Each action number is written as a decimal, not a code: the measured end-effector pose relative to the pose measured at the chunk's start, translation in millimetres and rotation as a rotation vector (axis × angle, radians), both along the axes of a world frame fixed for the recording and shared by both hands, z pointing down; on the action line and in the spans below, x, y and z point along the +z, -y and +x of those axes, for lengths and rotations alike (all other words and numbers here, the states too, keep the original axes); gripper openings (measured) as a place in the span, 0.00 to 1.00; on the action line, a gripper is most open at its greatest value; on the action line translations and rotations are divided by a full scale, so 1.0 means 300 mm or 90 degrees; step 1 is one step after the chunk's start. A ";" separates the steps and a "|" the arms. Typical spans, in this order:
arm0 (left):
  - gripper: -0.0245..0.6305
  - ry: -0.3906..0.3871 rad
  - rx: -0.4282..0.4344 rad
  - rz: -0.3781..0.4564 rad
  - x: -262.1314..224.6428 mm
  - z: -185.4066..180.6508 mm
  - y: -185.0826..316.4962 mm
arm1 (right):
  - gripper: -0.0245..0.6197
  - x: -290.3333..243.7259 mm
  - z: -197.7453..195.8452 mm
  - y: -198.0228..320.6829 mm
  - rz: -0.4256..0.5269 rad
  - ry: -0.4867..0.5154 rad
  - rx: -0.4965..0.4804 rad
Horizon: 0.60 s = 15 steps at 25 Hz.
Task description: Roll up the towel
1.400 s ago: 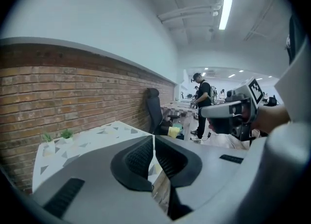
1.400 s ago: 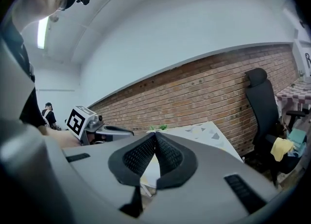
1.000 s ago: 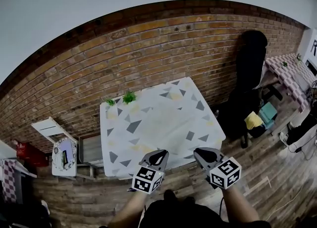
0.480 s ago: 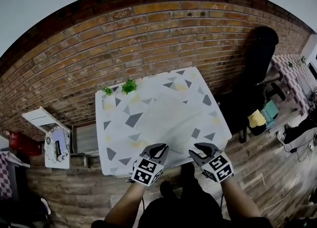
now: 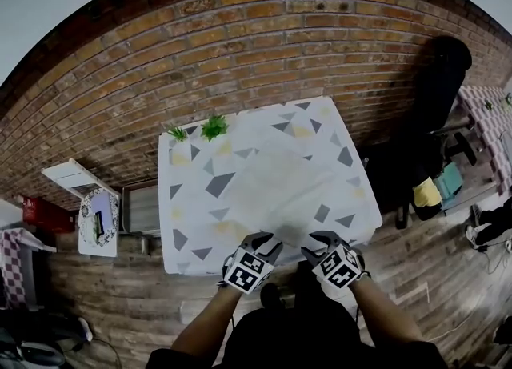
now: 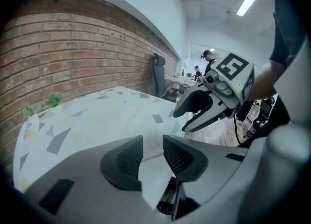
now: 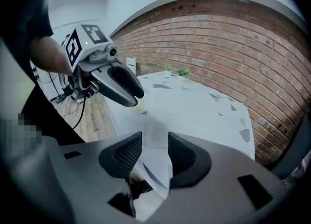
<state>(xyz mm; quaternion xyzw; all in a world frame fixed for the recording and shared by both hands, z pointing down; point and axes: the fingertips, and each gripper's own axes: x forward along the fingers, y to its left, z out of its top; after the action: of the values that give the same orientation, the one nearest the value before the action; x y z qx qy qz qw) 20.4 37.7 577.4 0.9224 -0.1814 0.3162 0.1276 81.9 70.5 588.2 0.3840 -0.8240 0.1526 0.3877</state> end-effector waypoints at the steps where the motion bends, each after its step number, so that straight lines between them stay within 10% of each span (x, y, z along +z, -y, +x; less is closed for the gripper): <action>1: 0.24 0.006 0.003 -0.003 0.017 0.005 -0.003 | 0.32 0.019 -0.006 0.000 -0.006 -0.007 -0.014; 15: 0.24 0.125 0.020 -0.012 0.162 -0.008 0.036 | 0.32 0.212 -0.088 0.024 -0.076 -0.066 -0.172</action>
<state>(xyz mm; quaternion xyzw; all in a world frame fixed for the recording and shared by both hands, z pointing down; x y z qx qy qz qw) 17.9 26.9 626.1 0.8885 -0.1754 0.4089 0.1128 55.6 63.4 651.7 0.2537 -0.8364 0.1277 0.4687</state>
